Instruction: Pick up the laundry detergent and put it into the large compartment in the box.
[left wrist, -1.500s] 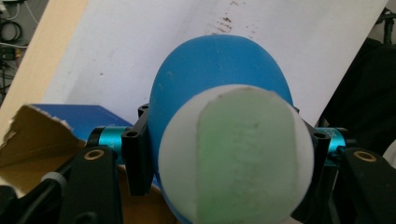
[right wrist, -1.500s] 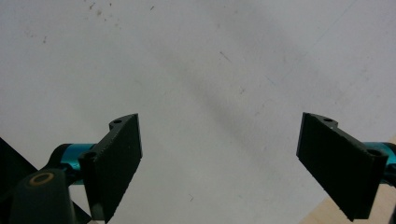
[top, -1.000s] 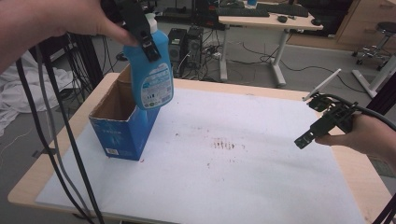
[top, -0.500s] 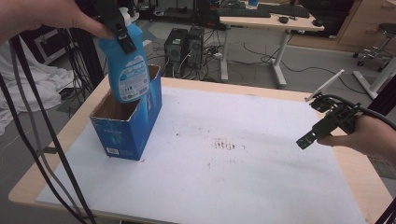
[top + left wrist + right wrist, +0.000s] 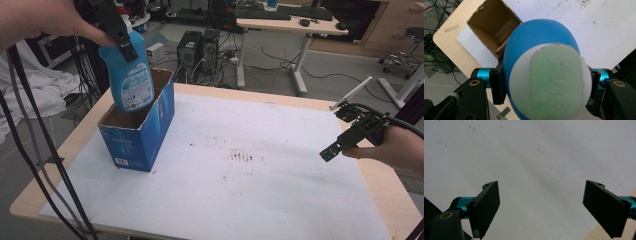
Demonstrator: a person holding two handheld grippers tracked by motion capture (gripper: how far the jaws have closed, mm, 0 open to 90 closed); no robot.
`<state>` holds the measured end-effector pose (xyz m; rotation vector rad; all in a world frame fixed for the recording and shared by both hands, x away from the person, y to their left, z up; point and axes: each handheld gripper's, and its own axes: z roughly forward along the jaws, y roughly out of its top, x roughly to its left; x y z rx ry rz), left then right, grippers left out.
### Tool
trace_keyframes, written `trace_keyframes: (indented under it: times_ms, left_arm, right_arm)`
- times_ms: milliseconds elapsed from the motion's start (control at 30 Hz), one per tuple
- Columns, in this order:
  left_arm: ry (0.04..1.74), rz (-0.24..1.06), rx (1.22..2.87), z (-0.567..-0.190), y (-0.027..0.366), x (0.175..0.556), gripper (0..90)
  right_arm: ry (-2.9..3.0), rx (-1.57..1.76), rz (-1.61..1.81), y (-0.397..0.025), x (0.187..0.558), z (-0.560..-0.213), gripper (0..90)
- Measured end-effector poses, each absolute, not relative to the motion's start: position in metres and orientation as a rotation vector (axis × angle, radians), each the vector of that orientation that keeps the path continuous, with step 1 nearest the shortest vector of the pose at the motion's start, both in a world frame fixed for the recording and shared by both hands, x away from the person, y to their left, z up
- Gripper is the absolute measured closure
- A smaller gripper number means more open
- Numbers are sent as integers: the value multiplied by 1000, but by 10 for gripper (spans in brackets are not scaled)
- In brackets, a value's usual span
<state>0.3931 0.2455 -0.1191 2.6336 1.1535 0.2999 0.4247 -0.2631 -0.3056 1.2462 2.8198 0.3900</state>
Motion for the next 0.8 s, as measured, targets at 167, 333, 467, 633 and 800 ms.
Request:
trace_keyframes:
  times_ms: [167, 333, 467, 633, 800]
  left_arm:
    - [1175, 282, 2629, -128, 249, 395, 376]
    - [1190, 276, 2641, -139, 253, 397, 375]
    - [1201, 263, 2639, -149, 255, 399, 376]
    - [1206, 251, 2646, -163, 256, 401, 376]
    - [1210, 240, 2649, -178, 257, 403, 376]
  right_arm:
    - [2819, 1253, 385, -264, 424, -306, 133]
    - [2819, 1238, 393, -266, 425, -306, 133]
    - [2818, 1246, 386, -265, 425, -306, 134]
    - [2819, 1247, 385, -265, 425, -307, 134]
    - [2821, 1242, 382, -265, 426, -308, 134]
